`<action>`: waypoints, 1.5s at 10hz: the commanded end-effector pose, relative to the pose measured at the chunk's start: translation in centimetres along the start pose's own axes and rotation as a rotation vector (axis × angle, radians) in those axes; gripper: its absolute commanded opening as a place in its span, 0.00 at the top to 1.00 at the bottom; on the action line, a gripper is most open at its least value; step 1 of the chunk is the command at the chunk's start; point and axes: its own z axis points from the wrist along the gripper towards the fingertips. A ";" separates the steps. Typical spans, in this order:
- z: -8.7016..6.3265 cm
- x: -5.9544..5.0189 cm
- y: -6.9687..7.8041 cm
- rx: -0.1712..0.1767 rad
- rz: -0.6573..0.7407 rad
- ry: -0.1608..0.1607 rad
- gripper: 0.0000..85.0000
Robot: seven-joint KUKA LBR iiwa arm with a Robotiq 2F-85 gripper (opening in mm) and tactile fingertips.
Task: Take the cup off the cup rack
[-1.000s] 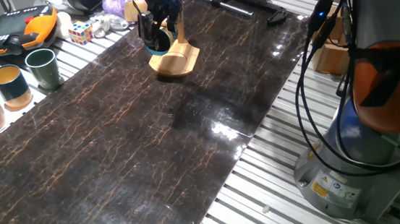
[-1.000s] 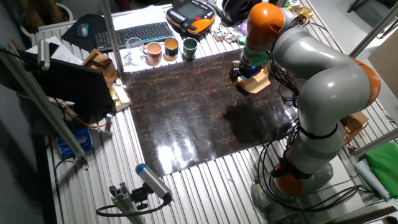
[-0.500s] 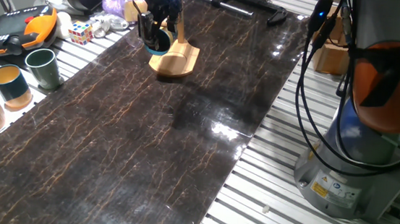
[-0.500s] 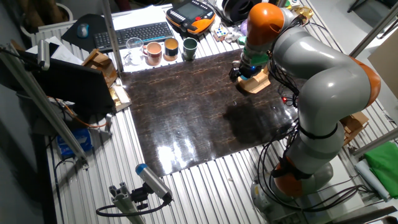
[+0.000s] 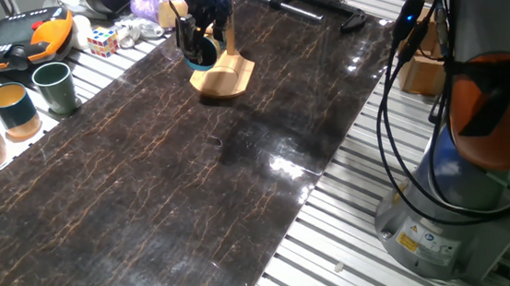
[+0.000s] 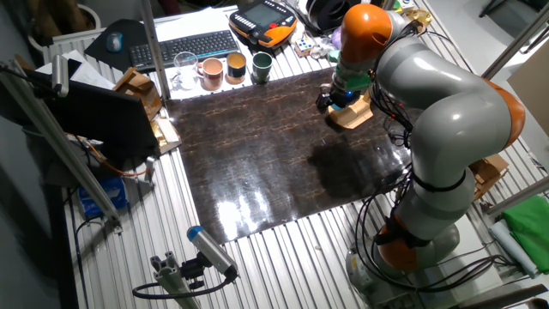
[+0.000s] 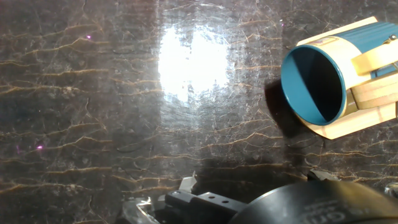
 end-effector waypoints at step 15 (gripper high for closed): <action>0.0 -0.5 0.0 0.128 0.476 -0.050 0.99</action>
